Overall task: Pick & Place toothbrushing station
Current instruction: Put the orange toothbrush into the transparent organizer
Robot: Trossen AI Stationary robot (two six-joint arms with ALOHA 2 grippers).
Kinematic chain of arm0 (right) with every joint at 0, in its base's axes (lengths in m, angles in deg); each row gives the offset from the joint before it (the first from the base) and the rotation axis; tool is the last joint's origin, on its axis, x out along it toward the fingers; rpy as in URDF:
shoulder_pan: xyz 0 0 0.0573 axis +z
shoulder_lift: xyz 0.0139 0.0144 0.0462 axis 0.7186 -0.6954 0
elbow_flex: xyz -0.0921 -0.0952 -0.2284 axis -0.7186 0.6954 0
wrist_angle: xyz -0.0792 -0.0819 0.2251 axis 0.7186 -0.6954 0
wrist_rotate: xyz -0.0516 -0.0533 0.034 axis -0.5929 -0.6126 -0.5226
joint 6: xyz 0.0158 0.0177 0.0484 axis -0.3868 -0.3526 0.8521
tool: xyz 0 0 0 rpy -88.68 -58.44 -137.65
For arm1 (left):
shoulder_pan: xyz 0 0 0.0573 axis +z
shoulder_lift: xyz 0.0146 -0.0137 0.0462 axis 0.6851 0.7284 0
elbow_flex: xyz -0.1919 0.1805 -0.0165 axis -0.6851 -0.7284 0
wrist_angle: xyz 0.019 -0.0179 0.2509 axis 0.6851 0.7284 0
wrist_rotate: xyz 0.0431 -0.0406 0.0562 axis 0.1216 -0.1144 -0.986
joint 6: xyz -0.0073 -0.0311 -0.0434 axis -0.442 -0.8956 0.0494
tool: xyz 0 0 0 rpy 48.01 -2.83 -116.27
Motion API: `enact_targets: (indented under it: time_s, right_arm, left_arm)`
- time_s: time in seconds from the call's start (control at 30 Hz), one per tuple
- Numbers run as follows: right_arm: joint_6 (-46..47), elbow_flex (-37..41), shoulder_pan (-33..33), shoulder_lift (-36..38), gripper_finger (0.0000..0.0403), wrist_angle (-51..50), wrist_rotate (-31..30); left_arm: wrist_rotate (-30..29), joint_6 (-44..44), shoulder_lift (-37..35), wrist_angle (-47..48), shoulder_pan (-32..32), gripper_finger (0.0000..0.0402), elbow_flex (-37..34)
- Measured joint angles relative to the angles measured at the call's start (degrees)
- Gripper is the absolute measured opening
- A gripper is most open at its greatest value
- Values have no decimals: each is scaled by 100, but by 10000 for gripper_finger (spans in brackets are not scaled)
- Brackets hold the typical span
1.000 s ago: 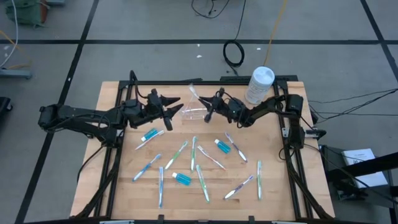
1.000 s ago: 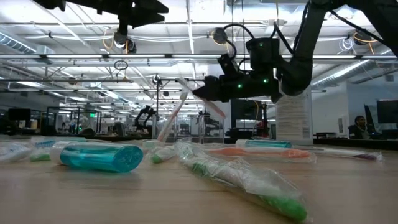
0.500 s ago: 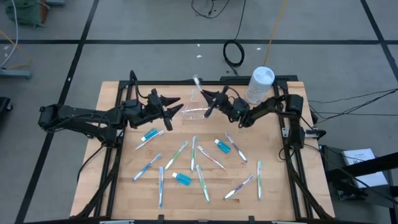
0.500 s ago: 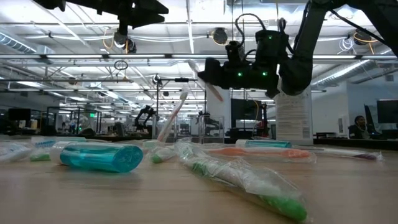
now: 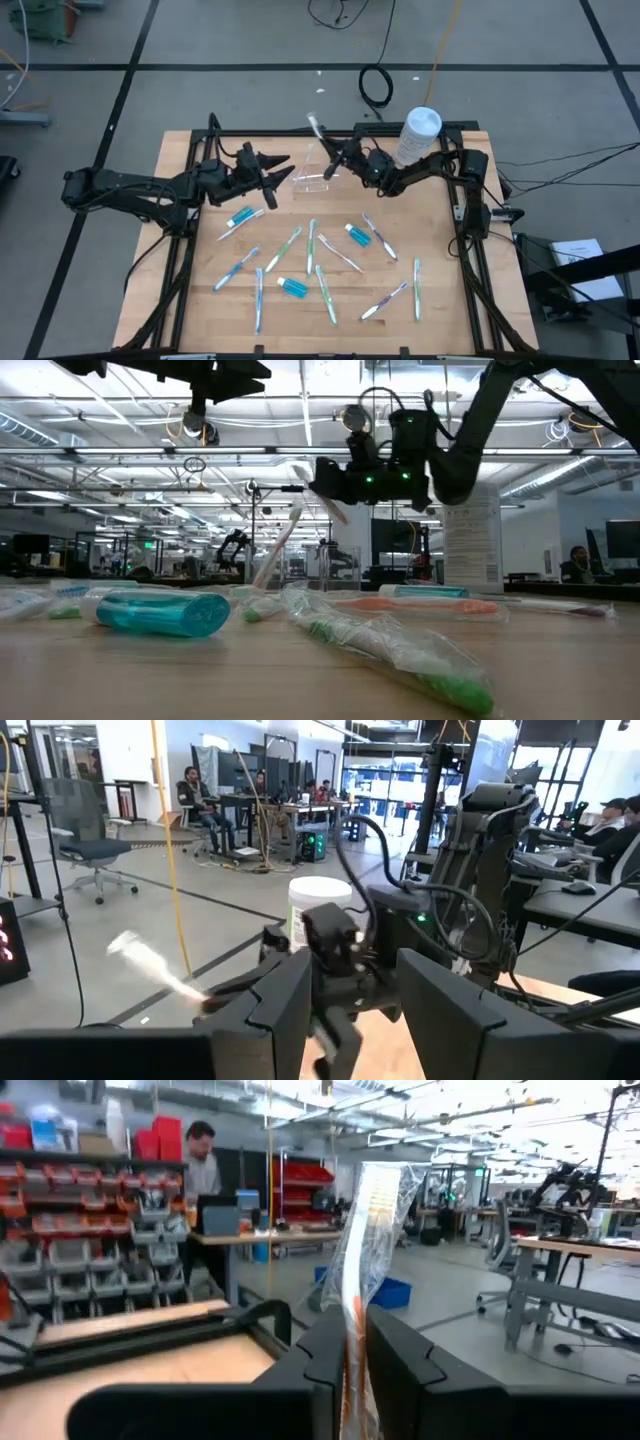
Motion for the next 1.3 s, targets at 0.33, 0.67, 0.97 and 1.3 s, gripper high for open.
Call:
enact_targets:
  time_s: [0.33,0.67,0.97,1.3]
  right_arm:
    - [38,-202,126,10,18,-902,-483]
    - [-153,-120,131,5,27,-1036,-454]
    - [-175,-120,136,5,37,-1520,104]
    - [-242,-116,310,5,26,-1865,-803]
  left_arm:
    - [0,2,0,4,9,152,0]
    - [2,-96,1,55,9,152,0]
    - [7,-174,0,99,3,152,0]
    - [11,-174,0,346,0,152,0]
